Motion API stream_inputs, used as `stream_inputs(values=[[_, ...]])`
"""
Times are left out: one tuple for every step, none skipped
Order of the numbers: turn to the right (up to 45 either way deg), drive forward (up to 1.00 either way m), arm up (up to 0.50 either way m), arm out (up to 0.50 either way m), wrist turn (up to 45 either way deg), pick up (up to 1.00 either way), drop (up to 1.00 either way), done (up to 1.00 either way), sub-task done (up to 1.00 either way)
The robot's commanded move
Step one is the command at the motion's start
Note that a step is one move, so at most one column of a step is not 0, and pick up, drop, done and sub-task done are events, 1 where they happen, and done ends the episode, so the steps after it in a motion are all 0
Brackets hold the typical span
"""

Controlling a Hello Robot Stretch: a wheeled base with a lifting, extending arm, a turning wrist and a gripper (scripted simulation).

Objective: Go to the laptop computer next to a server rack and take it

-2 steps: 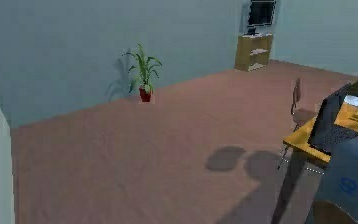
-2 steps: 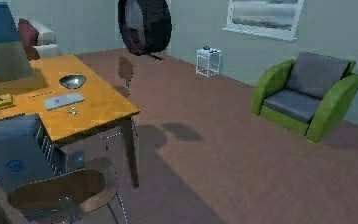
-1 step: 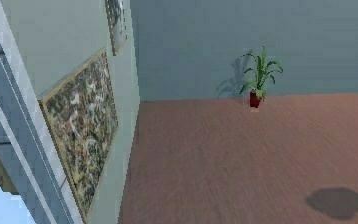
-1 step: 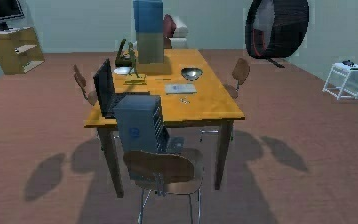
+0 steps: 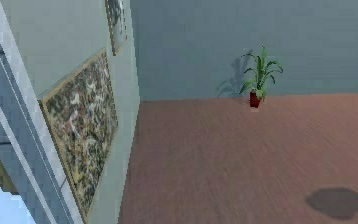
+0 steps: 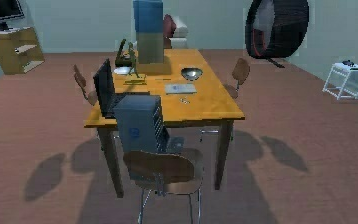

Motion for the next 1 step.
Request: stream_inputs(values=[[0.0,0.00,0.18,0.00,0.0,0.00,0.00,0.00,0.00]])
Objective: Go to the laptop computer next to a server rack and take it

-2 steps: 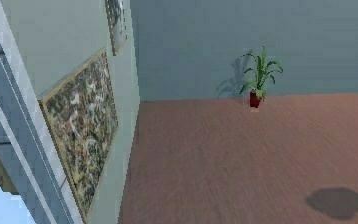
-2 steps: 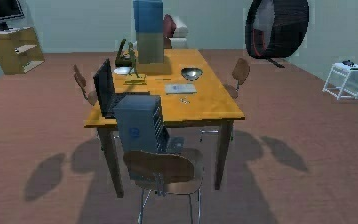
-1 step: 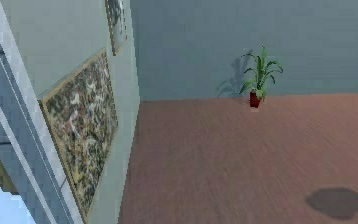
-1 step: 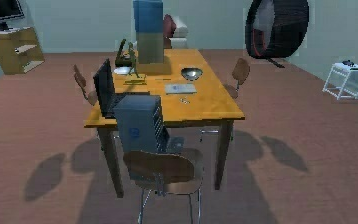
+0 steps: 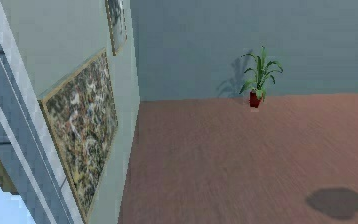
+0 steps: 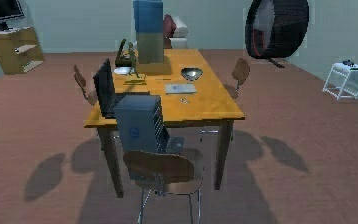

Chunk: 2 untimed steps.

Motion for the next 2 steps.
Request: stream_inputs(values=[[0.0,0.00,0.00,0.46,0.0,0.00,0.00,0.00,0.00],[0.0,0.00,0.00,0.00,45.0,0.00,0.00,0.00,0.00]])
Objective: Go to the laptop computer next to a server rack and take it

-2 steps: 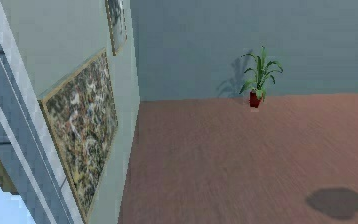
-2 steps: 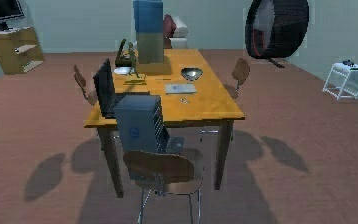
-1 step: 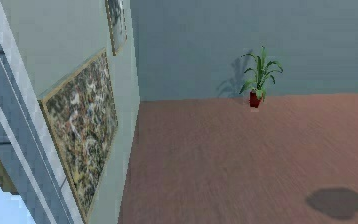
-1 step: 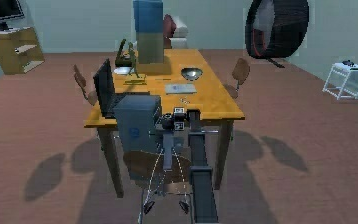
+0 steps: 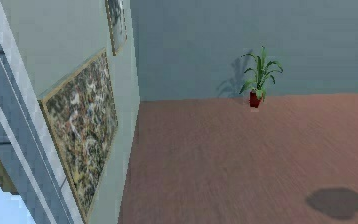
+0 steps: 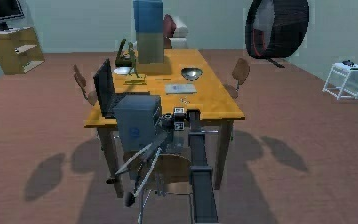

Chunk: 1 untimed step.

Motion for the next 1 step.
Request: stream_inputs(values=[[0.0,0.00,0.00,0.00,45.0,0.00,0.00,0.00,0.00]])
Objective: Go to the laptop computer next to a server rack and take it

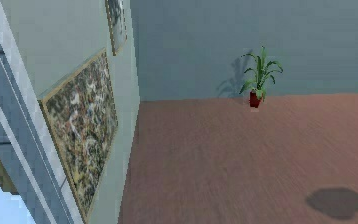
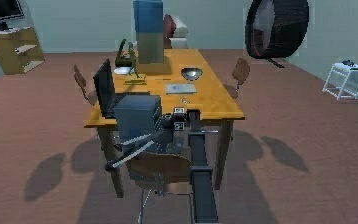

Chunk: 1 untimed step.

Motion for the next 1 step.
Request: stream_inputs(values=[[0.0,0.00,0.00,0.00,45.0,0.00,0.00,0.00,0.00]])
